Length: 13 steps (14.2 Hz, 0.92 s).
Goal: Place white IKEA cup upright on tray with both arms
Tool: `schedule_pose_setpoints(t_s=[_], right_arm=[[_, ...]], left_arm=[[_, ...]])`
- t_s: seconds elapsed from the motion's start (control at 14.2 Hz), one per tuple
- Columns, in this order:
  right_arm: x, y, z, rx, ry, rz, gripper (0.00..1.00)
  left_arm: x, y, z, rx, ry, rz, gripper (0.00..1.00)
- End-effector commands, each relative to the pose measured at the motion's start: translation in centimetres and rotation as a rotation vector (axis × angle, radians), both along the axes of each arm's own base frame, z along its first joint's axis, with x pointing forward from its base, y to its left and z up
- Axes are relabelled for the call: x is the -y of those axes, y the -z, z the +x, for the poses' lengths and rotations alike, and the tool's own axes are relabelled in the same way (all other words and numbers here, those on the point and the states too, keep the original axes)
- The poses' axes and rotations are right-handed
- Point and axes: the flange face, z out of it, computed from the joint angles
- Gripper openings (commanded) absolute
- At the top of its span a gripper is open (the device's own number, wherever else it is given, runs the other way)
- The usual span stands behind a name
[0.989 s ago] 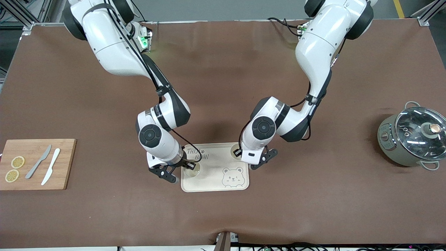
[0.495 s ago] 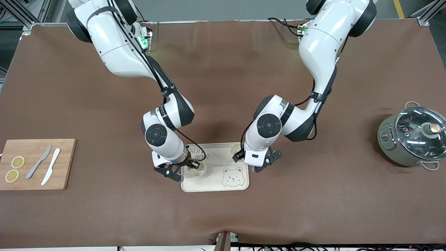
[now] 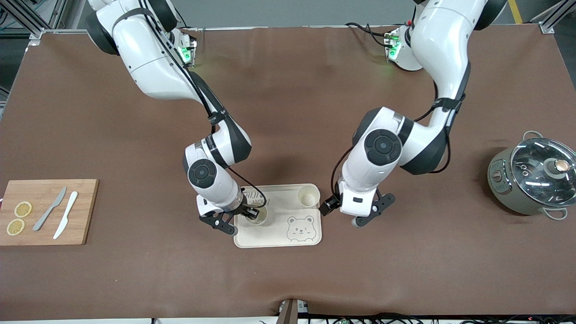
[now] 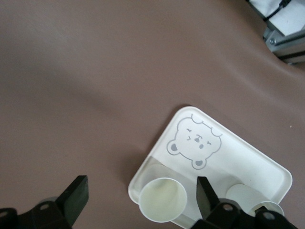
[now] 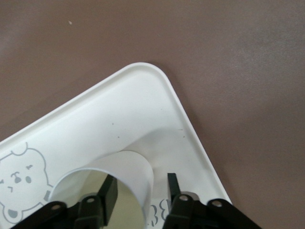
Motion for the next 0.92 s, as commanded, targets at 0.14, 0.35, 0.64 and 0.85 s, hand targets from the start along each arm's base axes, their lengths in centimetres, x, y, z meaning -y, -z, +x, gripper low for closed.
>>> schedule_pose_setpoints(t_s=[0.14, 0.35, 0.64, 0.85], right_arm=[[-0.3, -5.7, -0.5, -0.007, -0.017, -0.016, 1.00], [0.8, -12.2, -1.3, -0.040, -0.042, -0.038, 1.00], [4.8, -22.8, -4.2, -0.139, -0.119, -0.081, 1.00], [8.8, -30.7, -7.4, -0.191, -0.129, -0.103, 1.00]], left_arm=[[-6.9, -6.1, -0.5, -0.042, 0.076, 0.077, 1.00], [-10.2, -8.5, -0.8, -0.065, 0.134, 0.102, 1.00], [-15.9, -12.1, -1.8, -0.061, 0.230, 0.126, 1.00], [-20.2, -14.7, -3.0, -0.053, 0.307, 0.142, 1.00]])
